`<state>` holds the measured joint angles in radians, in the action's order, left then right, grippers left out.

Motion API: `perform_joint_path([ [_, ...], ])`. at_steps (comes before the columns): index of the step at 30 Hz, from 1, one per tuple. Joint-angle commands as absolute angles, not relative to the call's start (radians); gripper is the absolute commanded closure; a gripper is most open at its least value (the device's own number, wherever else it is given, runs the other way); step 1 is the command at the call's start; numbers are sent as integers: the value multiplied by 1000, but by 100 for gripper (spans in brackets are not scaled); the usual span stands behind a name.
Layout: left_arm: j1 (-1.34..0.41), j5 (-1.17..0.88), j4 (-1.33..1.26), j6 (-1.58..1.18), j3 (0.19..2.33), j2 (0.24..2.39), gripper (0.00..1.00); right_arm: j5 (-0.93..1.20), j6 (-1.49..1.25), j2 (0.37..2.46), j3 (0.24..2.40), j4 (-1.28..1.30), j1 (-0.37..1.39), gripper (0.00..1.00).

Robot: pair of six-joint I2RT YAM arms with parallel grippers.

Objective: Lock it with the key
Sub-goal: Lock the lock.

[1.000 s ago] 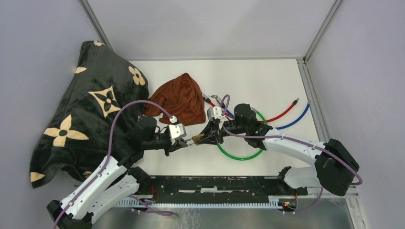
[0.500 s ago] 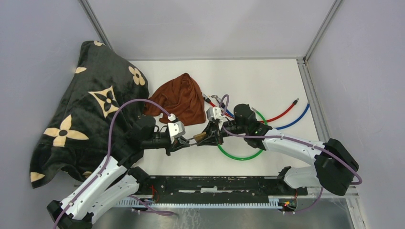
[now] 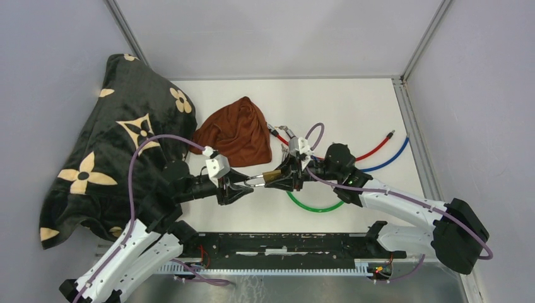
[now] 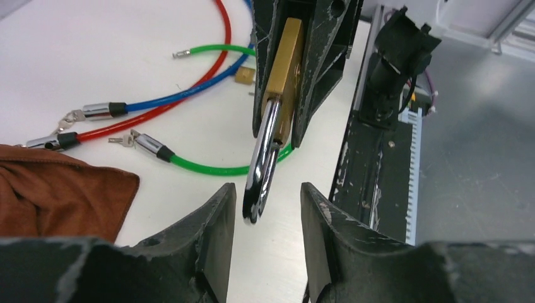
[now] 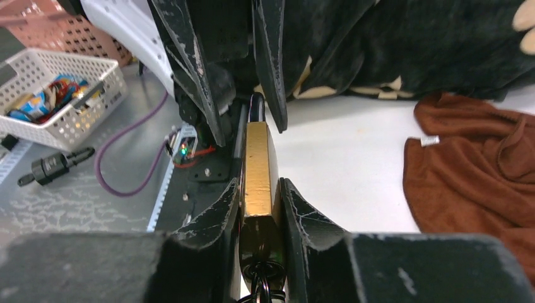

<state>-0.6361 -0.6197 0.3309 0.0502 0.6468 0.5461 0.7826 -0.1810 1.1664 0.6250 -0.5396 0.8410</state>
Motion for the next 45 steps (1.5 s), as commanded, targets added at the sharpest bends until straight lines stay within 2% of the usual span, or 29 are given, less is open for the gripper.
perform_joint_path([
  [1,-635,-555,180,-135,604,481,52,761,-308,1097,636,-819,836,100],
  [4,-635,-554,131,-158,601,471,53,797,-354,1101,637,-878,836,100],
  [11,-635,-601,3,-259,610,515,70,819,-367,1118,647,-889,836,100],
  [12,-636,-603,3,-255,609,513,74,820,-367,1117,647,-887,836,100],
  [14,-638,-600,6,-244,603,509,96,822,-368,1117,650,-883,836,100],
  [15,-637,-594,7,-239,598,506,97,827,-369,1118,652,-881,836,100],
  [26,-639,-467,-173,-113,545,525,98,847,-396,1133,676,-879,857,100],
  [32,-672,-543,-250,-231,509,567,98,809,-392,1143,676,-900,863,100],
  [39,-705,-482,-294,-166,514,600,98,779,-438,1172,674,-956,869,100],
  [45,-729,-439,-283,-51,533,597,98,760,-396,1164,686,-899,874,100],
])
